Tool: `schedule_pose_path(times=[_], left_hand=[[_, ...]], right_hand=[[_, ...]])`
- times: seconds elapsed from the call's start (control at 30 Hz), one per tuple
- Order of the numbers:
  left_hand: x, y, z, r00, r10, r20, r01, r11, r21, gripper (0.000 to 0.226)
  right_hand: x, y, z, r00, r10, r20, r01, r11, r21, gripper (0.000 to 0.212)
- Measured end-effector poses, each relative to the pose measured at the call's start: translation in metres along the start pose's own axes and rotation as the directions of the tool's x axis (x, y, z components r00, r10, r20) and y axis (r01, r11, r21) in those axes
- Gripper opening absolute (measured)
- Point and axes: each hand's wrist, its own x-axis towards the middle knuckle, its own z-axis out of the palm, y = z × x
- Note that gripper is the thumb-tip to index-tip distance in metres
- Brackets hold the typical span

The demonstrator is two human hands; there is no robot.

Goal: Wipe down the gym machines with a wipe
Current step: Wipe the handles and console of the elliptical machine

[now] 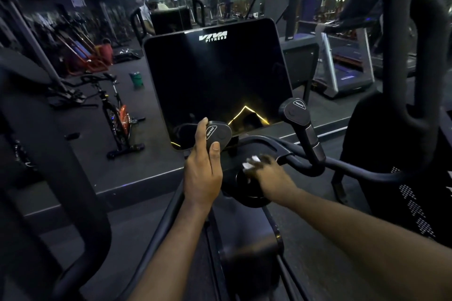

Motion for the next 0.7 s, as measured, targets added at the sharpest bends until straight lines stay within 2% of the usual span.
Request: schedule_pose_path(times=[0.03, 0.1, 0.23, 0.3, 0.4, 0.5, 0.57, 0.63, 0.67, 0.7], left_hand=[[0.000, 0.001, -0.001, 1.000, 0.001, 0.002, -0.001, 1.000, 0.001, 0.054], [0.001, 0.001, -0.001, 1.000, 0.003, 0.006, -0.003, 1.000, -0.012, 0.053], [0.003, 0.001, -0.003, 1.000, -0.020, 0.016, 0.020, 0.999, -0.028, 0.055], [0.003, 0.003, -0.005, 0.999, -0.033, 0.009, 0.034, 0.999, -0.036, 0.053], [0.009, 0.008, -0.010, 0.997, -0.068, 0.022, 0.070, 0.993, -0.097, 0.043], [0.025, 0.010, -0.022, 0.998, -0.016, -0.054, 0.014, 0.999, -0.039, 0.031], [0.048, 0.011, -0.028, 0.991, -0.015, -0.135, 0.022, 0.998, 0.052, 0.035], [0.079, 0.010, -0.037, 0.978, -0.020, -0.207, 0.045, 0.992, 0.117, 0.040], [0.093, 0.008, -0.041, 0.973, -0.004, -0.231, 0.043, 0.986, 0.162, 0.040], [0.110, 0.006, -0.044, 0.969, 0.017, -0.245, 0.040, 0.973, 0.226, 0.039]], right_hand=[[-0.006, 0.005, 0.005, 0.999, -0.023, 0.045, 0.025, 0.999, -0.043, 0.042], [-0.019, 0.008, 0.007, 0.992, 0.077, 0.101, -0.072, 0.996, -0.058, 0.039], [-0.024, -0.016, 0.002, 0.977, 0.207, 0.055, -0.205, 0.978, -0.034, 0.033], [-0.018, -0.027, -0.002, 0.947, 0.319, 0.023, -0.320, 0.944, 0.083, 0.028], [-0.002, -0.032, -0.015, 0.871, 0.490, 0.026, -0.455, 0.786, 0.418, 0.024], [0.017, -0.026, -0.042, 0.829, 0.555, -0.069, -0.388, 0.660, 0.644, 0.022], [0.032, -0.019, -0.072, 0.796, 0.594, -0.115, -0.315, 0.569, 0.760, 0.018], [0.049, -0.017, -0.101, 0.813, 0.572, -0.108, -0.224, 0.479, 0.849, 0.014], [0.057, -0.019, -0.112, 0.844, 0.526, -0.106, -0.207, 0.501, 0.840, 0.021], [0.066, -0.023, -0.124, 0.868, 0.480, -0.128, -0.196, 0.568, 0.799, 0.028]])
